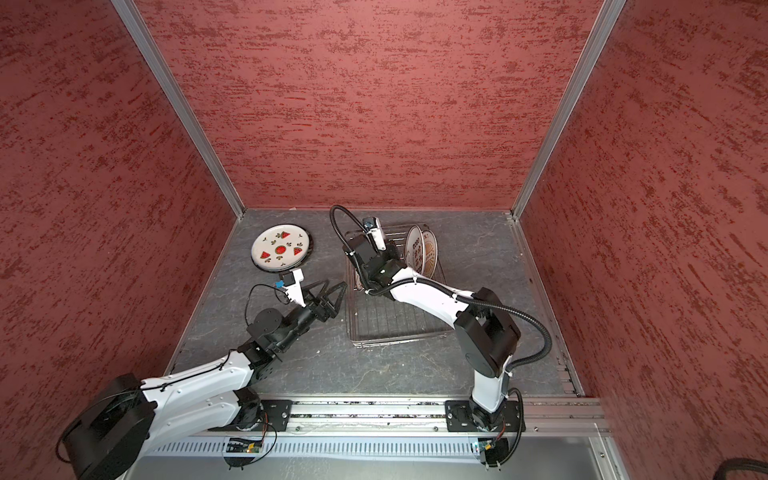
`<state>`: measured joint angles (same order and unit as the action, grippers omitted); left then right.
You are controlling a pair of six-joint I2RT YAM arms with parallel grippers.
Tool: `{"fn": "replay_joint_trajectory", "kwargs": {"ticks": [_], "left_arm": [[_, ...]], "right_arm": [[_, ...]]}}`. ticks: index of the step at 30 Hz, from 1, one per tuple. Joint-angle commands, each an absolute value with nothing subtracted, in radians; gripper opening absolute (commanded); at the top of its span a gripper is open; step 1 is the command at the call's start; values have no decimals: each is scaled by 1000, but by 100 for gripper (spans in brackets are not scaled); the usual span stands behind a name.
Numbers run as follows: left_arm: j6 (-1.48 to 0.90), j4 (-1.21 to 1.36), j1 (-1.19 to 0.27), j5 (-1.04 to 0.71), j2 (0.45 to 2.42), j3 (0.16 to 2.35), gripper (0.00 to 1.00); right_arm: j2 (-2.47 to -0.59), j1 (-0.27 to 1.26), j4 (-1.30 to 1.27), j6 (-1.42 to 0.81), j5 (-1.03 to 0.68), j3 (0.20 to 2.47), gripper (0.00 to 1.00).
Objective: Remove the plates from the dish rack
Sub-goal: 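Grasp the top rim of the orange sunburst plate with the right gripper, then lift the sunburst plate out of the rack toward the left gripper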
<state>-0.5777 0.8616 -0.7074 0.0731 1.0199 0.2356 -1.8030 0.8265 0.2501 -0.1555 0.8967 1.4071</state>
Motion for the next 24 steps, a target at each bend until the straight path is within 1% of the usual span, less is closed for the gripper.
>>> {"fn": "replay_joint_trajectory", "kwargs": {"ticks": [1,6,16,20,24], "left_arm": [[-559,856,-709,85,1013,227,99],[-563,863,-708,77,1023,230,99],[-565,862,-710,56,1045,249,99],[-572,881,-710,63,1051,242,99],[-575,887,-710,59,1053,239,99]], "right_arm": [[-1715,839,169,-103,994,1415,6],[-1638,851,89,-54,1014,1344,5],[-1523,859,18,-15,1057,1238,3],[-1415,856,-88,-2,926,1135,0],[-1323,852,-120,-32,807,1072,0]]}}
